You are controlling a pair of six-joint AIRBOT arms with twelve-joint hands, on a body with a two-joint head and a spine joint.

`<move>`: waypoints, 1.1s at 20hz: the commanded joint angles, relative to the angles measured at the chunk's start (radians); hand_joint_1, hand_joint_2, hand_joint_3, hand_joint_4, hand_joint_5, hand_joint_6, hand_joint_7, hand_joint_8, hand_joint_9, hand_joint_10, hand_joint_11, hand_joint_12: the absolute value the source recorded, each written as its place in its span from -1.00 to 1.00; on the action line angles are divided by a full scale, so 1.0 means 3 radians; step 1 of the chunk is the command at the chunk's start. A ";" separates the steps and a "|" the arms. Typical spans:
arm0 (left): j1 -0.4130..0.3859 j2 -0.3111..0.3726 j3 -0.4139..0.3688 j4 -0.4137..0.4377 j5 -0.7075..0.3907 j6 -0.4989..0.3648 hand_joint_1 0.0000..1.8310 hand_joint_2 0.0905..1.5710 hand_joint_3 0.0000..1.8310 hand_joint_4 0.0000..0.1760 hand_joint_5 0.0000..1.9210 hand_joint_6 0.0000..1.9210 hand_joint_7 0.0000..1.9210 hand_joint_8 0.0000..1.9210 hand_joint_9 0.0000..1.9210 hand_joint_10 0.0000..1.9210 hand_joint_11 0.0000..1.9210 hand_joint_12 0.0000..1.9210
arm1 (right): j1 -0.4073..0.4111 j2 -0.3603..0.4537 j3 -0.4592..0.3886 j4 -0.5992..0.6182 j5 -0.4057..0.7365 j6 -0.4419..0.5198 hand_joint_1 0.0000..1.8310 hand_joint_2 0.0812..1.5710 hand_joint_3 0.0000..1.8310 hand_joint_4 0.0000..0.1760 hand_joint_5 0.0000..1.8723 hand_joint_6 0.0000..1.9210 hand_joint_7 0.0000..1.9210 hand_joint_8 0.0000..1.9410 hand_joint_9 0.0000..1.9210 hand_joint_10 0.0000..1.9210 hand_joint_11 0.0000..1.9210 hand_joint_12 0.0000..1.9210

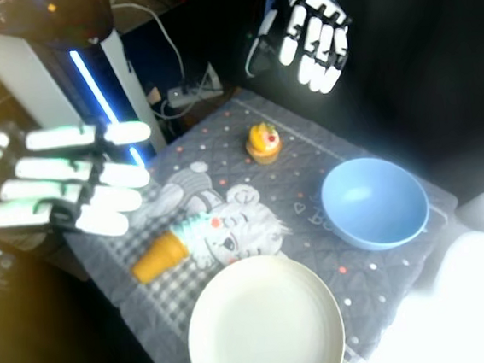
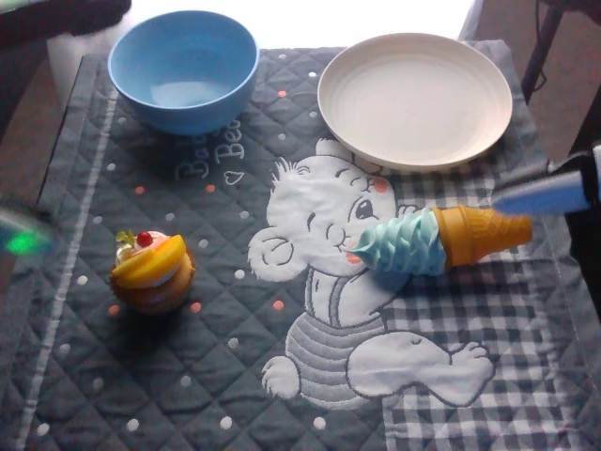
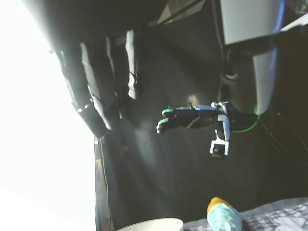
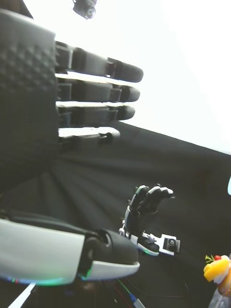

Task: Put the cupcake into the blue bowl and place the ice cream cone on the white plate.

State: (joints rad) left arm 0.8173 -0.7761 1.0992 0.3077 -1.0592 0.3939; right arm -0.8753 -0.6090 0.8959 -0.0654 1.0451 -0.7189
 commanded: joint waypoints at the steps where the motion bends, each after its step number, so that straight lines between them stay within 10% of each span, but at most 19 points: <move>1: -0.0042 -0.0013 0.0017 -0.0143 -0.0378 -0.0057 -0.20 -0.16 -0.99 -0.74 -0.89 -1.00 -0.80 -1.00 -0.78 -0.99 -1.00 -0.50 | 0.0068 -0.0008 0.0014 0.0049 0.0326 0.0014 -0.23 -0.17 -0.99 -1.00 -0.90 -1.00 -0.69 -1.00 -0.75 -0.98 -1.00 -0.38; 11: -0.0189 -0.0081 0.0125 0.0273 -0.0053 -0.0394 -0.23 -0.15 -1.00 -1.00 -0.84 -1.00 -0.80 -1.00 -0.80 -1.00 -0.99 -0.40 | 0.0531 -0.0304 0.0153 -0.0553 -0.0453 0.0283 -0.21 -0.16 -1.00 -0.98 -0.91 -1.00 -0.73 -0.99 -0.77 -0.99 -0.98 -0.53; 12: -0.0197 -0.0103 0.0134 0.0303 -0.0011 -0.0415 -0.26 -0.15 -1.00 -1.00 -0.83 -1.00 -0.79 -1.00 -0.78 -1.00 -1.00 -0.34 | 0.0531 -0.0349 0.0197 -0.0603 -0.0534 0.0359 -0.21 -0.14 -0.99 -0.61 -0.91 -1.00 -0.74 -1.00 -0.78 -1.00 -1.00 -0.58; 15: -0.0230 -0.0175 0.0178 0.0423 0.0085 -0.0531 -0.27 -0.18 -1.00 -0.96 -0.85 -1.00 -0.82 -1.00 -0.79 -1.00 -1.00 -0.37 | 0.0530 -0.0444 0.0234 -0.0664 -0.0740 0.0402 -0.21 -0.18 -1.00 -0.99 -0.91 -1.00 -0.73 -1.00 -0.74 -1.00 -0.97 -0.62; 18: -0.0302 -0.0248 0.0239 0.0642 0.0259 -0.0712 -0.25 -0.11 -0.99 -0.66 -0.84 -1.00 -0.78 -1.00 -0.79 -0.99 -1.00 -0.37 | 0.0511 -0.0529 0.0245 -0.0718 -0.0840 0.0487 -0.26 -0.16 -1.00 -0.60 -0.95 -1.00 -0.75 -1.00 -0.77 -1.00 -0.98 -0.62; 19: -0.0316 -0.0269 0.0257 0.0693 0.0291 -0.0758 -0.27 -0.10 -1.00 -1.00 -0.82 -1.00 -0.75 -0.99 -0.75 -0.99 -1.00 -0.32 | 0.0499 -0.0537 0.0246 -0.0740 -0.0865 0.0516 -0.25 -0.15 -1.00 -0.44 -0.93 -0.99 -0.77 -1.00 -0.77 -1.00 -0.96 -0.61; 21: -0.0342 -0.0312 0.0289 0.0802 0.0372 -0.0832 -0.21 -0.10 -1.00 -1.00 -0.79 -0.99 -0.71 -0.99 -0.72 -0.99 -1.00 -0.30 | 0.0441 -0.0550 0.0245 -0.0752 -0.0905 0.0557 -0.28 -0.18 -1.00 -0.44 -0.91 -0.99 -0.71 -0.98 -0.74 -0.99 -0.90 -0.59; 22: -0.0355 -0.0337 0.0307 0.0863 0.0415 -0.0880 -0.21 -0.10 -1.00 -1.00 -0.79 -1.00 -0.72 -0.99 -0.72 -0.99 -1.00 -0.30 | 0.0397 -0.0555 0.0245 -0.0751 -0.0916 0.0584 -0.27 -0.18 -1.00 -0.75 -0.89 -1.00 -0.68 -0.99 -0.71 -0.99 -0.87 -0.60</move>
State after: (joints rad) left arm 0.7273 -0.8738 1.1915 0.6182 -0.8471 0.1349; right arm -0.7700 -0.7742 0.9661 -0.3161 0.6735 -0.5499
